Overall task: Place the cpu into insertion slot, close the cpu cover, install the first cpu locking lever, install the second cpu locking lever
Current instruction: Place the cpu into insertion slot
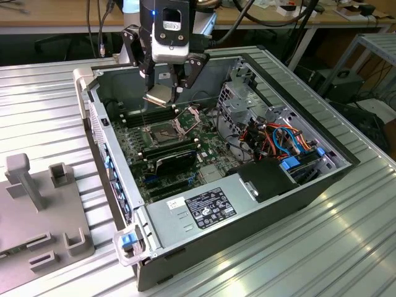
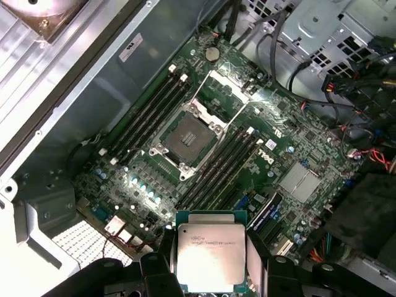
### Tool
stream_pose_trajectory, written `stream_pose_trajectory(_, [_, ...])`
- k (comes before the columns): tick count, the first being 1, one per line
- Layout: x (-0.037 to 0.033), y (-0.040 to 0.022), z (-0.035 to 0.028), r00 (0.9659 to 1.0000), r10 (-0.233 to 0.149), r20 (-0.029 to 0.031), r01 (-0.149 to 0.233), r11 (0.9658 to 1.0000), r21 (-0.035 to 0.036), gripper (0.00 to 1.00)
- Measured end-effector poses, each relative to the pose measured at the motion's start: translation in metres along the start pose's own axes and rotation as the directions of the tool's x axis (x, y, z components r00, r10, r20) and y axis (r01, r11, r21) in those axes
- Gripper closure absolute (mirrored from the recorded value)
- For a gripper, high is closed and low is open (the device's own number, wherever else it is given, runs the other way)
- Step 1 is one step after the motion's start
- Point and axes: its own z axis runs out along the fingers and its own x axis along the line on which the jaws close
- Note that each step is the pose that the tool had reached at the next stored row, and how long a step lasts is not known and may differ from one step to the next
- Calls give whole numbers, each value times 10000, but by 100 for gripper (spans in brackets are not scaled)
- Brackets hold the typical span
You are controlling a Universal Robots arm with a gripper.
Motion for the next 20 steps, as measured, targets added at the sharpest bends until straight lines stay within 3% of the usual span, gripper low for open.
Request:
stream_pose_trajectory(1, [0, 0, 1, 9995, 320, 14, -321, 9995, 7, 45])
stream_pose_trajectory(16, [0, 0, 2, 9991, 432, 19, -432, 9991, 8, 45])
stream_pose_trajectory(18, [0, 0, 2, 9981, 613, 28, -613, 9981, 12, 45])
stream_pose_trajectory(20, [0, 0, 4, 9936, 1128, 52, -1128, 9936, 22, 45])
